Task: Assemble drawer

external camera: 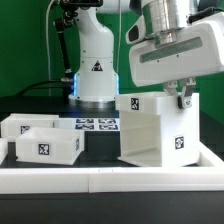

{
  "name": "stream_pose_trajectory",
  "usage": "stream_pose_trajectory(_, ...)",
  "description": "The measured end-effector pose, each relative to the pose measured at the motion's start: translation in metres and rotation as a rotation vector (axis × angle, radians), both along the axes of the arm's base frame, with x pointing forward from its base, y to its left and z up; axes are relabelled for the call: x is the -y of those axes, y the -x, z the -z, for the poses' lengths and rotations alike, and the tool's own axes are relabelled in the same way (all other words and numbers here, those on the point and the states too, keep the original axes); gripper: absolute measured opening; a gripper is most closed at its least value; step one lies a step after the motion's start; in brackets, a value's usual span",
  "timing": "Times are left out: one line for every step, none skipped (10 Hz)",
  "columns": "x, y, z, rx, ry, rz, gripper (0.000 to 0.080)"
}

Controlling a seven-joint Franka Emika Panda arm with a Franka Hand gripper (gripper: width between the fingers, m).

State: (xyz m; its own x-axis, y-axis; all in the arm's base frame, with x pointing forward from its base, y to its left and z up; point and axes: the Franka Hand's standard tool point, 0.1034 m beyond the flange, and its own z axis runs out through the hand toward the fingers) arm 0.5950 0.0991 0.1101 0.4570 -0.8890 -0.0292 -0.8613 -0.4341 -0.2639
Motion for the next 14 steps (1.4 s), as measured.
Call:
stream_pose_trajectory(-0.001, 0.0, -0.001, -0.006, -0.019, 0.052, 0.0042)
stream_pose_trajectory(0.0, -0.001, 0.0, -0.011, -0.034, 0.092, 0.0042)
stream_pose_trajectory(0.003, -0.005, 0.0, -0.018, -0.058, 0.15, 0.0042)
stream_pose_trajectory(0.004, -0.011, 0.001, -0.024, -0.078, 0.195, 0.0042)
stream_pose_trajectory(0.002, -0.019, 0.0, -0.03, -0.098, 0.245, 0.0042)
stream_pose_trajectory(0.0, -0.027, 0.0, -0.03, -0.106, 0.248, 0.0042)
stream_pose_trajectory(-0.001, -0.032, 0.0, -0.035, -0.109, 0.246, 0.0042)
stream_pose_trajectory(-0.002, -0.034, 0.003, -0.054, -0.115, 0.251, 0.0042)
stream_pose_trajectory(-0.002, -0.038, 0.005, -0.07, -0.12, 0.259, 0.0042)
stream_pose_trajectory(-0.002, -0.039, 0.006, -0.089, -0.123, 0.257, 0.0044)
stream_pose_trajectory(-0.002, -0.041, 0.008, -0.104, -0.126, 0.255, 0.0044)
stream_pose_trajectory(-0.002, -0.043, 0.01, -0.122, -0.129, 0.253, 0.0044)
stream_pose_trajectory(-0.002, -0.043, 0.01, -0.134, -0.13, 0.251, 0.0044)
stream_pose_trajectory(-0.003, -0.043, 0.01, -0.134, -0.13, 0.249, 0.0044)
